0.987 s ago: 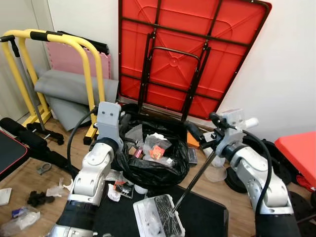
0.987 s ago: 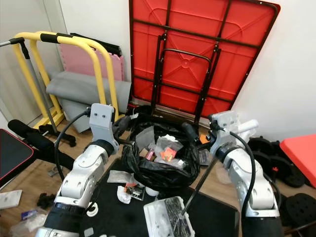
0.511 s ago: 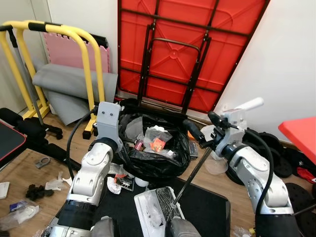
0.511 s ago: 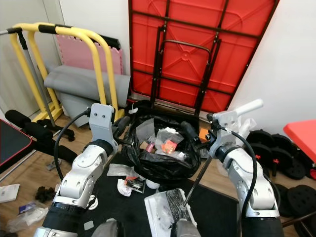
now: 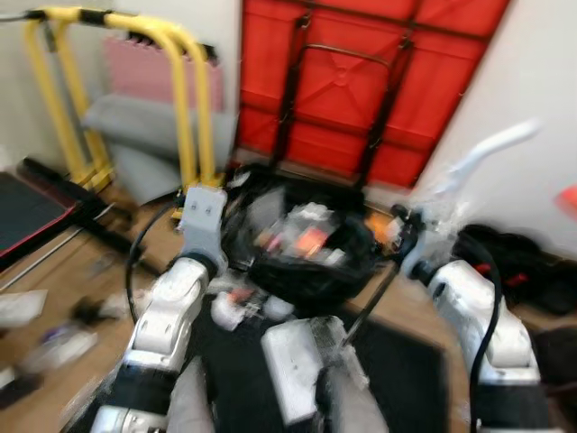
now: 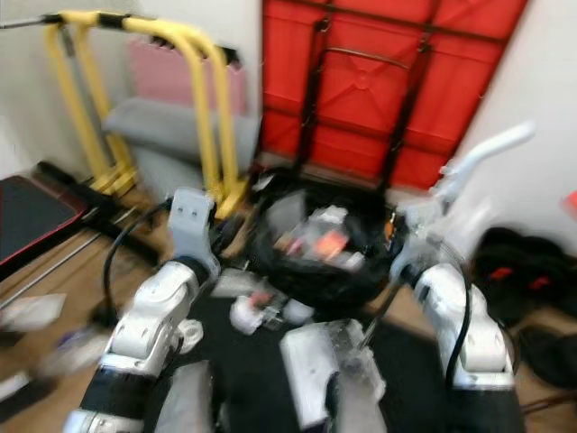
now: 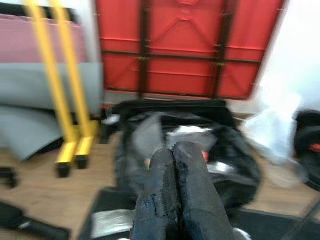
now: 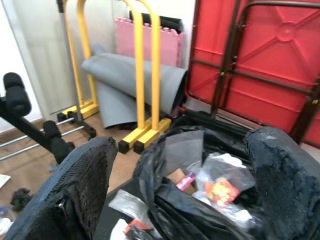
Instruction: Sweep floor
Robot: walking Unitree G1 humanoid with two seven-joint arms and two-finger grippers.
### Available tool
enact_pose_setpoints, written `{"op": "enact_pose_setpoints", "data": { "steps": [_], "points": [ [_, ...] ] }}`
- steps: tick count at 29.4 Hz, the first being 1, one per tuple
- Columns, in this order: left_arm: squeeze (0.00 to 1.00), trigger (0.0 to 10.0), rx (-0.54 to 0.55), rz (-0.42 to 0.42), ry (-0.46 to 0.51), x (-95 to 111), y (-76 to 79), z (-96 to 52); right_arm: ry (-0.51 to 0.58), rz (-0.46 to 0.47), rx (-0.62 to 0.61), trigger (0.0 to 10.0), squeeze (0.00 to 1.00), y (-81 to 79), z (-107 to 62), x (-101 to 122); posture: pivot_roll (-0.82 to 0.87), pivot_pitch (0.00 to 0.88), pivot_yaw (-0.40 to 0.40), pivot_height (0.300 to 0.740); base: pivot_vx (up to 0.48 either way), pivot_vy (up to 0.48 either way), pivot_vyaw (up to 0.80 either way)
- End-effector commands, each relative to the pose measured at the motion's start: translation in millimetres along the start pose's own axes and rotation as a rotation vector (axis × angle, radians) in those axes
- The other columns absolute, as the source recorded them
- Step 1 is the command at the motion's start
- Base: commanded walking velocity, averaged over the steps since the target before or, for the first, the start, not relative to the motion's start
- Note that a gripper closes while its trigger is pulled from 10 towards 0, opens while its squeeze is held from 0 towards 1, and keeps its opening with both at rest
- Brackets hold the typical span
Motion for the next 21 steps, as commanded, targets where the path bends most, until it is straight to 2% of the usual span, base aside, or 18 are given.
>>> {"op": "enact_pose_setpoints", "data": {
  "steps": [1, 7, 21],
  "points": [
    [0.0, 10.0, -0.065, 0.001, -0.009, -0.8, 8.4, 0.6, -0.002, 0.0, -0.029, 10.0, 0.0, 6.9, -2.0, -0.3, -0.16, 0.014, -0.146, 0.57, 0.0, 0.0, 0.0],
    [0.0, 10.0, -0.066, 0.002, -0.009, -0.7, 8.5, 0.6, -0.005, -0.001, -0.036, 10.0, 0.0, 8.4, -2.0, -1.0, -0.16, 0.015, -0.146, 0.56, 0.0, 0.0, 0.0],
    [0.0, 10.0, -0.072, 0.008, -0.006, 0.0, 9.3, 0.2, -0.046, -0.023, -0.138, 10.0, 0.0, 28.4, -1.6, -8.5, -0.16, 0.018, -0.147, 0.51, 0.0, 0.0, 0.0]
  ]
}}
Point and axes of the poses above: a point about 5 cm out from each wrist's last joint towards the gripper, its own z axis pointing out of the wrist towards the gripper, its own x axis along the axis of the wrist's last joint, y = z × x, the point moved 4 cm from there along z, pointing out of the wrist towards the gripper, and after that the axes turned 5 degrees about -z, right-handed, at the moved point
